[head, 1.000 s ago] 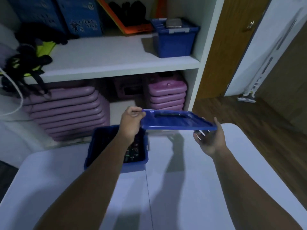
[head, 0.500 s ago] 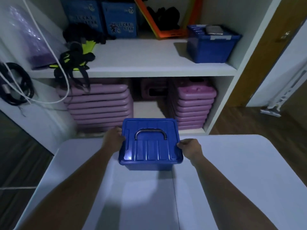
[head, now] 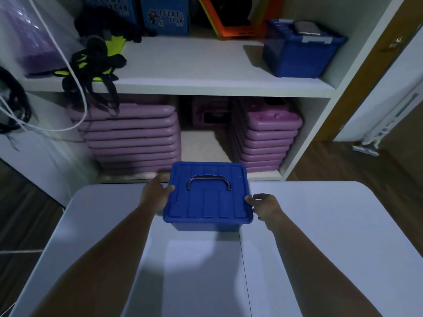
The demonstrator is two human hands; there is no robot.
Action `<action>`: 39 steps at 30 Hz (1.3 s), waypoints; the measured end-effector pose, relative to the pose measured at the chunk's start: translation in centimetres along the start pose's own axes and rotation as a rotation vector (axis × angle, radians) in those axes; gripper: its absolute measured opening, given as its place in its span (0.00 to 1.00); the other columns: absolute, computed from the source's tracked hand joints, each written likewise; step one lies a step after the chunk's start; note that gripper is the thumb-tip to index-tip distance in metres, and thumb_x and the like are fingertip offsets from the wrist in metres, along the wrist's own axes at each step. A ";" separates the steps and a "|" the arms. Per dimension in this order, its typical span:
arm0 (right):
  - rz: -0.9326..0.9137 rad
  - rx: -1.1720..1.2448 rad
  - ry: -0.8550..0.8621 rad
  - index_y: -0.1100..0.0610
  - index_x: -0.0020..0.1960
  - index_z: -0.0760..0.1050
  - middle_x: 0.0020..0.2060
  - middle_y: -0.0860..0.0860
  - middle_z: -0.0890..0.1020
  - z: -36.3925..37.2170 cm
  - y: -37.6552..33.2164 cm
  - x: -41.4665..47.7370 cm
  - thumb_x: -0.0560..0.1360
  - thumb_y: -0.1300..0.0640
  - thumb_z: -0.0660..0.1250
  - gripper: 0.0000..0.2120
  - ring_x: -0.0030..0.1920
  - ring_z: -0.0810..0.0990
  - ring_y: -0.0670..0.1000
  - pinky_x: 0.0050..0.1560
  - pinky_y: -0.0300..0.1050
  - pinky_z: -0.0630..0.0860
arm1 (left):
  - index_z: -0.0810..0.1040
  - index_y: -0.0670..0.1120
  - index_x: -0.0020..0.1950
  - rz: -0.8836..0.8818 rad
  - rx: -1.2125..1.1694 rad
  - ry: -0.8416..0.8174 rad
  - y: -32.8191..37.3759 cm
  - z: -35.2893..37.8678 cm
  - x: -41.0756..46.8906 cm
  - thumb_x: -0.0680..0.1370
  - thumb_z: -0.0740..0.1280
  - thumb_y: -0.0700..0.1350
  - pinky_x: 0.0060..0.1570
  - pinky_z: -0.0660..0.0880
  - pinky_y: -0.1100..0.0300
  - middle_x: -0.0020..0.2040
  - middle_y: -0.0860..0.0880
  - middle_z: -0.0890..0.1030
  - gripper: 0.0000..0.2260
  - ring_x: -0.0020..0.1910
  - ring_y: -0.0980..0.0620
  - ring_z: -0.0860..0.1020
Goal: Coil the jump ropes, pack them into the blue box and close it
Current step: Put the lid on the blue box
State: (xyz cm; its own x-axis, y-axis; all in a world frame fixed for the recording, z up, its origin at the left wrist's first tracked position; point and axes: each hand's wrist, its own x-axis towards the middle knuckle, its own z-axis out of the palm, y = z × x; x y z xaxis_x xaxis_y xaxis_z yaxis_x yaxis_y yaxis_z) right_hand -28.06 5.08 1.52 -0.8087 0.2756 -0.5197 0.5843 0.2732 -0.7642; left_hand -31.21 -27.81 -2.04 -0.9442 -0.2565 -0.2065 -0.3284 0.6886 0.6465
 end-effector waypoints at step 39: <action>-0.051 -0.007 0.102 0.55 0.39 0.76 0.44 0.57 0.81 2.4 -1.0 -0.9 0.77 0.56 0.69 0.09 0.49 0.80 0.59 0.53 0.56 0.80 | 0.82 0.38 0.48 -0.161 -0.302 -0.056 2.1 -0.4 -3.2 0.79 0.69 0.47 0.53 0.80 0.43 0.47 0.40 0.85 0.12 0.48 0.39 0.83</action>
State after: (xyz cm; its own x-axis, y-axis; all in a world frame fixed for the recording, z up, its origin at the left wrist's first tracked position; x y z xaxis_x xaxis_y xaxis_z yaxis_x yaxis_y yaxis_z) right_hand -28.11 2.34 1.78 -0.8263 0.3535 -0.4385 0.5435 0.2958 -0.7856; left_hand -28.87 -25.80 0.25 -0.8833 -0.3020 -0.3586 -0.4598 0.4084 0.7886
